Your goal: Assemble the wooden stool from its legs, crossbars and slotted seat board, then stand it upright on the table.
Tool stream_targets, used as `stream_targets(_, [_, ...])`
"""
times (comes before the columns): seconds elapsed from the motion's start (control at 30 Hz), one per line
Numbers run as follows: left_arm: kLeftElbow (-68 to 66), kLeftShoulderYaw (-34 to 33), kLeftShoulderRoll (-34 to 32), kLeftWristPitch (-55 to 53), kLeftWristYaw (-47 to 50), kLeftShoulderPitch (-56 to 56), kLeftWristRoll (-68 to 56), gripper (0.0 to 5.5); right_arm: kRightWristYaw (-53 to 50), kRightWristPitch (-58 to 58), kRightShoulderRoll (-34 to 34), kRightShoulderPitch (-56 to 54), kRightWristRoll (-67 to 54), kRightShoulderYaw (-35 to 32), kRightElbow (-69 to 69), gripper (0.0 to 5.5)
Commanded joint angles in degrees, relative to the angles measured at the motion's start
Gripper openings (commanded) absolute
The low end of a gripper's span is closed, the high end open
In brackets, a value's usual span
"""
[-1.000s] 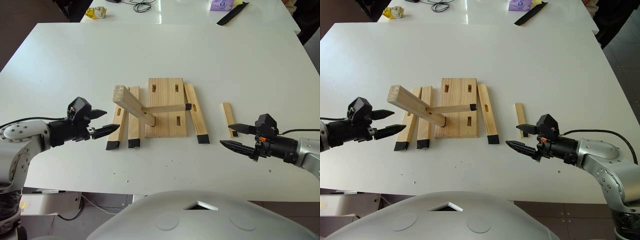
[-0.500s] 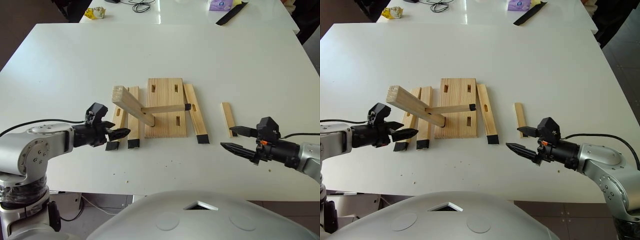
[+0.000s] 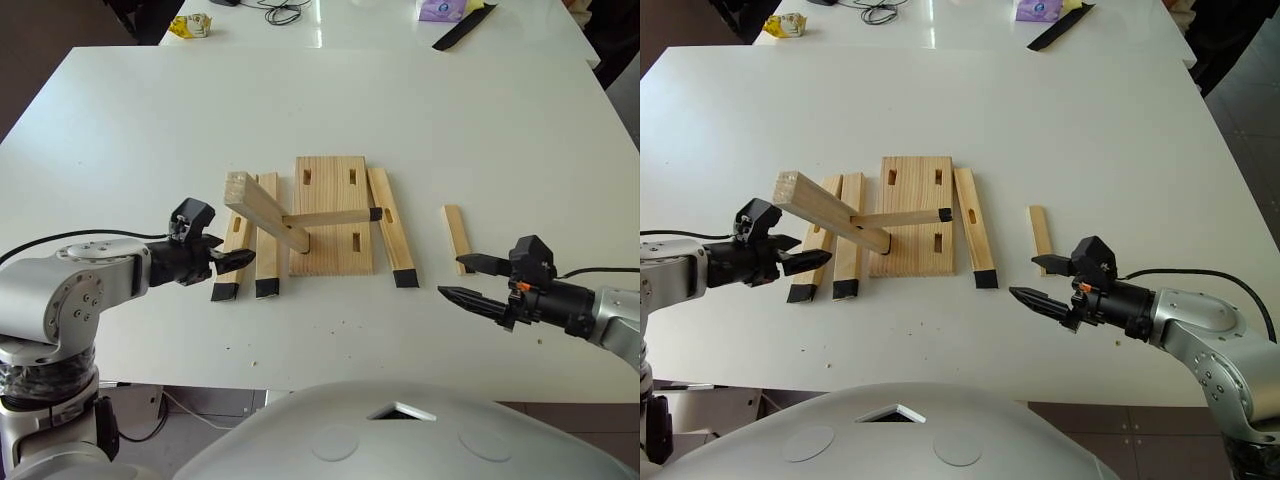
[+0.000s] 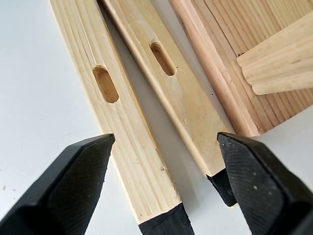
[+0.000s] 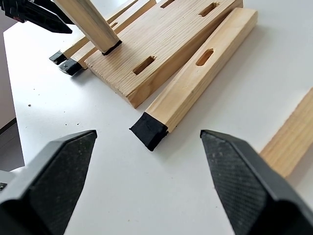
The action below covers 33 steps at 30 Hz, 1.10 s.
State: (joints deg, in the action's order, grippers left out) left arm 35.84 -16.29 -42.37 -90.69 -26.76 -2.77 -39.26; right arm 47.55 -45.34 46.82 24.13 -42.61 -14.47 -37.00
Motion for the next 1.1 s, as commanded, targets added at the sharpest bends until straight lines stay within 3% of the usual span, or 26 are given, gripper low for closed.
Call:
stream_targets(0.03, [-1.1,0.6,-0.4,1.0,1.1,1.7,2.0,3.91,-0.2,0.0,0.1,-0.3,-0.1,-0.2,0.2,3.92])
stream_targets(0.87, [-6.1,4.9,7.5,2.0,7.2,5.5,8.8,3.91,-1.0,0.1,-0.5,-2.1,0.4,2.5,1.4,3.92])
stream_targets(1.1, [-7.6,1.2,12.0,-1.5,6.3,5.2,8.1,2.96,-0.9,0.2,-0.3,-2.9,0.6,2.7,2.0,3.92])
